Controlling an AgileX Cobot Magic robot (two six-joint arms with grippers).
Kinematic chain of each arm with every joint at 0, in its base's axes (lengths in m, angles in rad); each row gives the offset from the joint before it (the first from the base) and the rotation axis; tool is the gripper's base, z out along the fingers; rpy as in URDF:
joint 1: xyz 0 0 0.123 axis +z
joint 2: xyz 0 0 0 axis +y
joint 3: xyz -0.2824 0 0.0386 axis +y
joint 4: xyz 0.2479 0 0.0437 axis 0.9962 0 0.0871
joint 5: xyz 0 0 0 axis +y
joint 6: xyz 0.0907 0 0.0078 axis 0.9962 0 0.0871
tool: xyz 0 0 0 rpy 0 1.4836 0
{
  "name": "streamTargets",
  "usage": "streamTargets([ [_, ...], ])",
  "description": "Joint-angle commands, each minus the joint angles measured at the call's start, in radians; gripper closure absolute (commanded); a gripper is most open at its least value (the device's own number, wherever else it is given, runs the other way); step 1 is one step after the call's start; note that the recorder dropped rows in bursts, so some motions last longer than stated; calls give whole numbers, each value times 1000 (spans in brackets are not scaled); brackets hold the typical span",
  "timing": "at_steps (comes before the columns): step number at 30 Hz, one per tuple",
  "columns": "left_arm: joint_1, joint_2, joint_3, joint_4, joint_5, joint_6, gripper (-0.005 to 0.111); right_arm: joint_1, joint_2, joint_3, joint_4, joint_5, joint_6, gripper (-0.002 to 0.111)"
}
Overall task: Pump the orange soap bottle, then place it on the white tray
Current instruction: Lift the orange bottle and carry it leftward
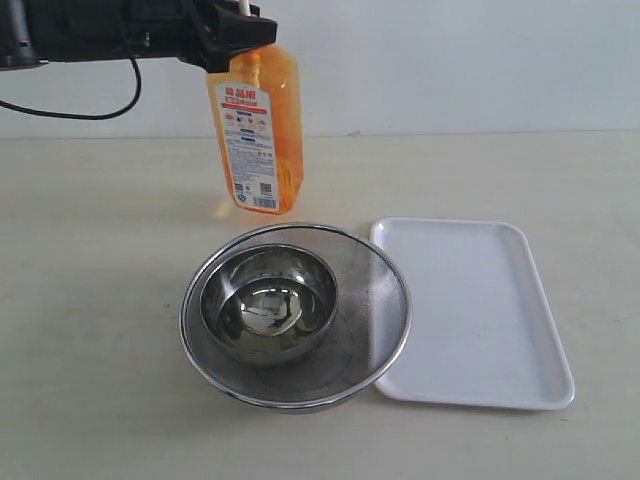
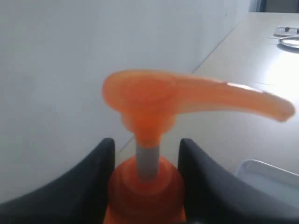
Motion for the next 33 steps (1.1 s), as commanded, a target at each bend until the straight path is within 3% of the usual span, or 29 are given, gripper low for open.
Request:
streamTargets([
  [1, 38, -76, -9, -42, 90, -77, 102, -7, -4, -1, 1, -7, -2, 108],
  [6, 82, -154, 35, 2, 113, -112, 102, -7, -4, -1, 1, -7, -2, 108],
  [16, 186, -398, 320, -51, 117, -42, 102, -7, -4, -1, 1, -7, -2, 108],
  [33, 188, -745, 697, -51, -26, -13, 102, -7, -4, -1, 1, -7, 2, 108],
])
